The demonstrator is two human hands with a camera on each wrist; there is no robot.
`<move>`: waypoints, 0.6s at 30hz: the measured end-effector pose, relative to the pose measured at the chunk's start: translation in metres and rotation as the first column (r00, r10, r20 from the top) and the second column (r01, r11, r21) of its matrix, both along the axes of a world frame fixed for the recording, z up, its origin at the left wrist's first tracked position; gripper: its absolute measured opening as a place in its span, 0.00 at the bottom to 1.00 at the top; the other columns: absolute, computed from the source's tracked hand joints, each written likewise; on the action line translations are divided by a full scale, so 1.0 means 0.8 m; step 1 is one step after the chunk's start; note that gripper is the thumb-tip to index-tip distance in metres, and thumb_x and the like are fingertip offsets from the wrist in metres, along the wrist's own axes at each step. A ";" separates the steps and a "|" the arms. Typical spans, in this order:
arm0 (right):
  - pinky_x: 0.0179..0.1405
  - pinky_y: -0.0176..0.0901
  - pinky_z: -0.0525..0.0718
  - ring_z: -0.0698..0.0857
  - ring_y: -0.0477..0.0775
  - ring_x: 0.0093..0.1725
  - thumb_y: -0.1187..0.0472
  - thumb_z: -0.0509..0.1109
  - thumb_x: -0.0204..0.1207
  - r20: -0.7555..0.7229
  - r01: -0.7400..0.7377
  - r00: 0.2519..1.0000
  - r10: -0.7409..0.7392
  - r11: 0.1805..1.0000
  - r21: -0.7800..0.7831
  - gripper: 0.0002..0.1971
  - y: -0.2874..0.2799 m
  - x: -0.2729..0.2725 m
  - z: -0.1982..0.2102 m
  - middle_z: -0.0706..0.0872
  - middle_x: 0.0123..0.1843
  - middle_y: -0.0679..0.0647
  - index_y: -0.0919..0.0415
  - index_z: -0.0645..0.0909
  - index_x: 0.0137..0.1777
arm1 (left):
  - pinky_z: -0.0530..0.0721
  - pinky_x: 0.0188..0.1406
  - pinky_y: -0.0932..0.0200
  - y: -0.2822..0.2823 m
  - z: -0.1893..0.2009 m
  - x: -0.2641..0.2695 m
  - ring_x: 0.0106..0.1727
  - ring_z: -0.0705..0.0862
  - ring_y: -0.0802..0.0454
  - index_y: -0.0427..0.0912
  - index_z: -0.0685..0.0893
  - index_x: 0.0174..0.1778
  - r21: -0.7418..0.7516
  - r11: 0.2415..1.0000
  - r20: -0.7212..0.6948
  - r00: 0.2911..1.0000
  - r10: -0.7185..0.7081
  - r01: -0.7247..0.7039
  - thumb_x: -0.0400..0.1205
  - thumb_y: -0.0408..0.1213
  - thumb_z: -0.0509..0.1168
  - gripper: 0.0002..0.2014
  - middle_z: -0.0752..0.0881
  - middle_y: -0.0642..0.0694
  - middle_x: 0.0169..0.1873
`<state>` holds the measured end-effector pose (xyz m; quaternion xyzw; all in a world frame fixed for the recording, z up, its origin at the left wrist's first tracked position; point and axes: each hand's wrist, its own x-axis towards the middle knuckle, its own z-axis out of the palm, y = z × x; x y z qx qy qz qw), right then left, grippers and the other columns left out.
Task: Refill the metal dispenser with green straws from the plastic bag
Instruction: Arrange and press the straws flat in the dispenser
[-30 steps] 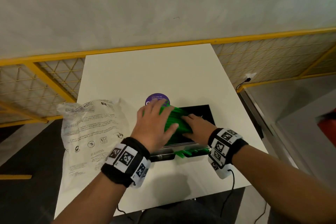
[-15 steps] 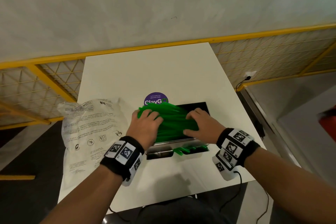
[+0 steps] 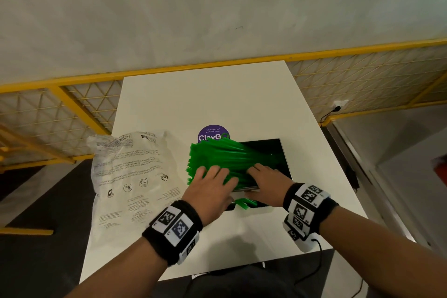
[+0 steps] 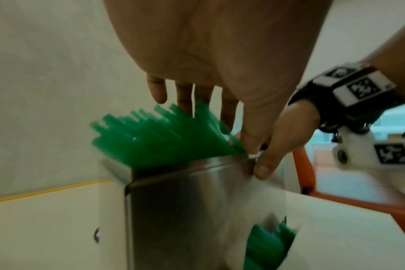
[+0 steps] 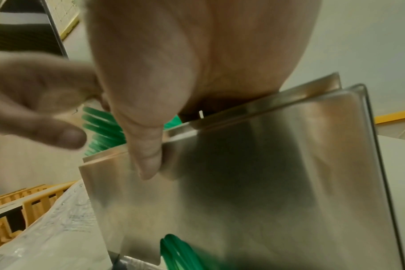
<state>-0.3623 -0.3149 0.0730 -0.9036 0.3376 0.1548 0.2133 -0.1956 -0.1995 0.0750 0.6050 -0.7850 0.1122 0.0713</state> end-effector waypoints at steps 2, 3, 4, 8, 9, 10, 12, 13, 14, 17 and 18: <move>0.65 0.52 0.75 0.76 0.58 0.67 0.41 0.64 0.77 -0.009 -0.007 1.000 0.007 1.000 0.029 0.29 0.001 0.000 0.002 0.75 0.68 0.56 0.58 0.68 0.72 | 0.70 0.47 0.47 -0.003 -0.015 0.009 0.47 0.74 0.47 0.49 0.78 0.54 -0.013 1.000 0.011 1.000 0.027 -0.027 0.72 0.53 0.62 0.18 0.84 0.48 0.46; 0.66 0.52 0.75 0.77 0.58 0.67 0.41 0.64 0.77 -0.015 -0.008 1.000 0.009 0.999 0.042 0.29 0.000 0.001 0.003 0.76 0.68 0.56 0.57 0.68 0.72 | 0.68 0.47 0.47 -0.004 -0.020 0.013 0.46 0.75 0.46 0.49 0.77 0.55 -0.001 0.999 0.007 0.999 0.038 -0.038 0.74 0.53 0.55 0.18 0.85 0.48 0.46; 0.66 0.51 0.76 0.77 0.58 0.67 0.40 0.65 0.77 -0.022 -0.003 1.000 0.005 0.998 0.061 0.30 -0.001 0.003 0.005 0.76 0.68 0.56 0.57 0.69 0.72 | 0.68 0.47 0.47 -0.006 -0.023 0.015 0.45 0.77 0.46 0.49 0.77 0.55 0.016 0.999 0.009 0.999 0.045 -0.045 0.75 0.53 0.52 0.19 0.85 0.48 0.46; 0.60 0.45 0.79 0.80 0.58 0.62 0.43 0.71 0.73 -0.055 0.048 0.998 -0.040 0.986 0.161 0.29 -0.008 0.014 0.008 0.80 0.64 0.58 0.60 0.74 0.68 | 0.80 0.41 0.47 -0.013 -0.023 0.019 0.40 0.81 0.48 0.48 0.82 0.55 0.049 0.998 0.015 0.999 0.043 -0.043 0.79 0.53 0.50 0.20 0.85 0.51 0.43; 0.57 0.43 0.79 0.81 0.57 0.60 0.43 0.72 0.72 -0.073 0.061 0.996 -0.049 0.983 0.176 0.28 -0.010 0.017 0.007 0.81 0.63 0.57 0.60 0.75 0.66 | 0.80 0.39 0.48 -0.016 -0.021 0.019 0.39 0.81 0.48 0.48 0.83 0.54 0.042 0.998 0.018 0.999 0.044 -0.045 0.79 0.52 0.50 0.20 0.85 0.51 0.41; 0.54 0.42 0.80 0.82 0.57 0.59 0.44 0.73 0.71 -0.091 0.075 0.994 -0.059 0.980 0.185 0.27 -0.010 0.020 0.006 0.82 0.61 0.57 0.60 0.77 0.64 | 0.80 0.38 0.48 -0.019 -0.019 0.019 0.37 0.81 0.49 0.48 0.84 0.52 0.027 0.999 0.029 0.999 0.044 -0.045 0.78 0.50 0.50 0.19 0.85 0.51 0.39; 0.52 0.41 0.81 0.84 0.57 0.56 0.45 0.74 0.69 -0.122 0.095 0.990 -0.072 0.977 0.193 0.25 -0.011 0.026 0.005 0.84 0.58 0.56 0.60 0.79 0.61 | 0.80 0.37 0.49 -0.021 -0.020 0.018 0.36 0.81 0.49 0.48 0.86 0.49 -0.007 0.999 0.046 0.998 0.037 -0.037 0.77 0.47 0.50 0.19 0.84 0.51 0.37; 0.51 0.41 0.82 0.84 0.56 0.55 0.45 0.75 0.69 -0.135 0.098 0.988 -0.073 0.976 0.194 0.24 -0.011 0.028 0.005 0.85 0.56 0.56 0.59 0.80 0.60 | 0.80 0.36 0.49 -0.021 -0.022 0.018 0.36 0.81 0.49 0.49 0.87 0.48 -0.017 0.999 0.045 0.998 0.037 -0.037 0.77 0.47 0.50 0.19 0.84 0.51 0.36; 0.52 0.42 0.83 0.85 0.56 0.54 0.46 0.75 0.68 -0.146 0.101 0.987 -0.072 0.975 0.196 0.23 -0.012 0.030 0.005 0.86 0.56 0.56 0.59 0.81 0.59 | 0.79 0.36 0.50 -0.020 -0.025 0.019 0.36 0.81 0.49 0.49 0.87 0.48 -0.028 0.999 0.042 0.998 0.039 -0.038 0.78 0.46 0.50 0.19 0.84 0.51 0.36; 0.52 0.43 0.84 0.85 0.57 0.53 0.48 0.76 0.67 -0.174 0.117 0.982 -0.081 0.970 0.214 0.23 -0.015 0.031 0.004 0.86 0.55 0.56 0.59 0.80 0.59 | 0.74 0.40 0.51 -0.018 -0.037 0.022 0.37 0.81 0.48 0.50 0.86 0.52 -0.072 0.997 0.034 0.999 0.043 -0.041 0.79 0.47 0.51 0.18 0.84 0.52 0.38; 0.52 0.44 0.85 0.85 0.57 0.53 0.49 0.76 0.67 -0.177 0.123 0.981 -0.084 0.968 0.219 0.23 -0.016 0.031 0.004 0.86 0.56 0.56 0.59 0.80 0.60 | 0.71 0.41 0.51 -0.019 -0.041 0.024 0.38 0.80 0.48 0.50 0.86 0.53 -0.085 0.996 0.030 0.999 0.041 -0.038 0.79 0.47 0.52 0.18 0.84 0.52 0.38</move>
